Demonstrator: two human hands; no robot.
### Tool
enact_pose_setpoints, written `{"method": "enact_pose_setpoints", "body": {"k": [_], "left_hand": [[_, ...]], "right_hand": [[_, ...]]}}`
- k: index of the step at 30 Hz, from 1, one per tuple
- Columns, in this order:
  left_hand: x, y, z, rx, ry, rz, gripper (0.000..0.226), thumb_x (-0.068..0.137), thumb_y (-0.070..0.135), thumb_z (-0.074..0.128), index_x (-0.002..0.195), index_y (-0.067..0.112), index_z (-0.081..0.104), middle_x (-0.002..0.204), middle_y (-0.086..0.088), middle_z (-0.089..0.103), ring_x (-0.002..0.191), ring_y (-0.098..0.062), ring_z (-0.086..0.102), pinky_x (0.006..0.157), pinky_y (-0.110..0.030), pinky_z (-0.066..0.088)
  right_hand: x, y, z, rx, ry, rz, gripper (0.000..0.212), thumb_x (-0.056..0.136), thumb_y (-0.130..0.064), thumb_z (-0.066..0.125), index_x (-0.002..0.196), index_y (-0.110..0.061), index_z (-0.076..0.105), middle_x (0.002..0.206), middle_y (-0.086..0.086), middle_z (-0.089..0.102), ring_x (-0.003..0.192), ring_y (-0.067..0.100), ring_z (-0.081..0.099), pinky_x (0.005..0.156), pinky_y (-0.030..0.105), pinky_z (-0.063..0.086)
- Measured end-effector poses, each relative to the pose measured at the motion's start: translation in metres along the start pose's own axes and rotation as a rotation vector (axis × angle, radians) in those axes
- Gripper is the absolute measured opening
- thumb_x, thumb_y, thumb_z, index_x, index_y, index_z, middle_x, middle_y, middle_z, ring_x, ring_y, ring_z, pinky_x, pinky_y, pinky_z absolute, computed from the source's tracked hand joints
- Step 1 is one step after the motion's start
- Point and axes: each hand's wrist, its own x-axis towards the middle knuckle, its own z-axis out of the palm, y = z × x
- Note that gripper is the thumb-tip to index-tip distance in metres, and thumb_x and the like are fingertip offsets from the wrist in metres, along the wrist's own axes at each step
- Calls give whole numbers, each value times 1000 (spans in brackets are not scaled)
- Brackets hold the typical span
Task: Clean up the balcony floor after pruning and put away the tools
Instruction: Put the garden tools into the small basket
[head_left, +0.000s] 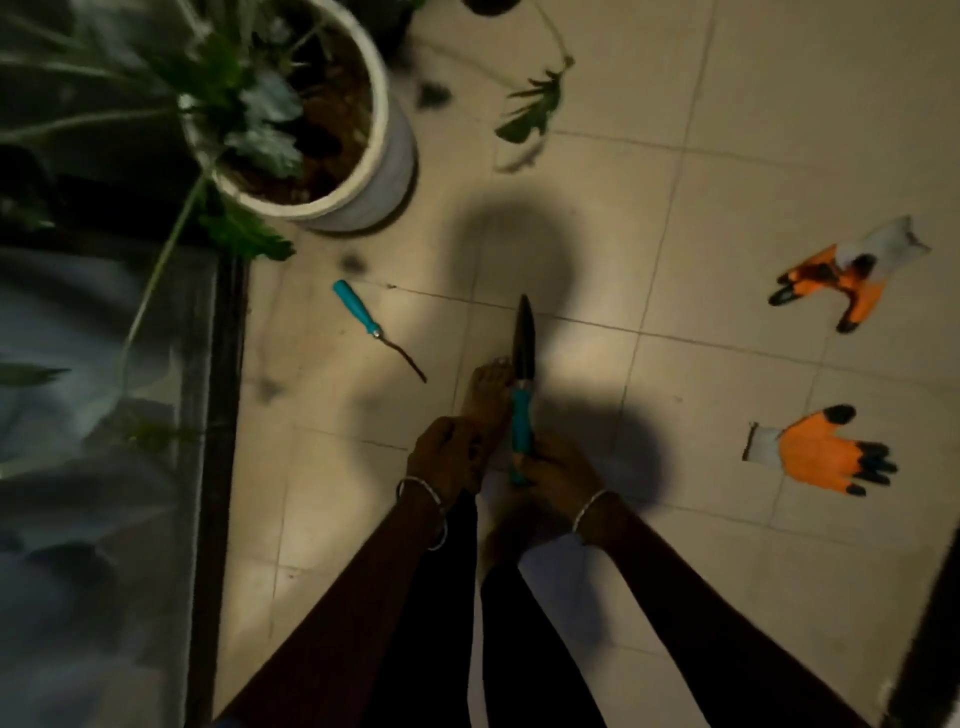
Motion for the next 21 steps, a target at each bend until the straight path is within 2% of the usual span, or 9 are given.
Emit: {"method": "enact_pose_setpoints", "body": {"k": [1, 4, 7, 9, 11, 13, 14, 18, 21], "left_hand": [[-2, -3, -11, -10, 4, 11, 17, 100, 26, 53, 95, 11, 60, 89, -12, 64, 73, -23, 60, 55, -25, 53], [1, -14, -39, -34, 45, 17, 23, 96, 39, 57, 98, 17, 66, 106, -7, 67, 98, -22, 63, 88, -35, 52], [17, -27, -67, -172, 87, -10, 17, 91, 36, 66, 85, 20, 67, 96, -8, 70, 94, -24, 65, 90, -41, 51], [34, -39, -86, -220, 149, 0, 18, 89, 32, 70, 90, 14, 70, 93, -15, 72, 94, -32, 67, 85, -42, 52], [48, -50, -104, -303, 196, 2, 19, 93, 24, 65, 94, 5, 70, 79, -15, 70, 80, -32, 67, 73, -37, 53], [57, -58, -118, -397, 244, -1, 19, 98, 18, 57, 91, 3, 67, 68, -10, 63, 61, -27, 63, 64, -35, 54], [60, -63, -126, -436, 266, -16, 20, 99, 18, 54, 92, 2, 65, 67, -9, 59, 55, -24, 60, 58, -33, 55], [63, -77, -149, -527, 292, -79, 23, 100, 22, 52, 90, 4, 63, 62, -6, 47, 51, -18, 48, 45, -27, 52], [69, -86, -171, -550, 282, -114, 24, 99, 21, 54, 86, 4, 63, 60, -6, 44, 44, -14, 44, 39, -21, 45]], "right_hand": [[-9, -6, 16, -92, -43, -20, 18, 94, 4, 57, 106, -10, 54, 97, 9, 62, 79, 13, 61, 58, 19, 53], [-27, -8, 53, -449, -112, -119, 29, 90, -6, 67, 116, -11, 56, 105, 6, 64, 91, 19, 64, 72, 24, 54], [-24, -2, 81, -730, -193, -180, 54, 88, -19, 73, 136, -7, 51, 132, 11, 59, 120, 24, 57, 101, 37, 47], [-13, 2, 94, -794, -293, -182, 58, 86, -23, 74, 137, -7, 51, 139, 14, 54, 127, 29, 52, 108, 47, 42], [1, 0, 112, -807, -365, -116, 53, 84, -35, 75, 127, -8, 59, 130, 15, 60, 121, 30, 56, 106, 51, 43], [20, -5, 124, -890, -385, -102, 62, 77, -59, 71, 112, -8, 68, 118, 15, 67, 116, 30, 59, 108, 51, 41], [33, -10, 131, -978, -378, -118, 65, 77, -64, 67, 106, -7, 70, 112, 15, 69, 112, 31, 61, 104, 49, 43], [95, -50, 141, -1605, -253, -238, 30, 98, -31, 53, 117, -10, 63, 123, 14, 63, 116, 33, 58, 94, 34, 45], [145, -75, 160, -1900, -168, -439, 44, 97, -19, 48, 140, -11, 46, 141, 14, 49, 125, 35, 48, 102, 40, 43]]}}
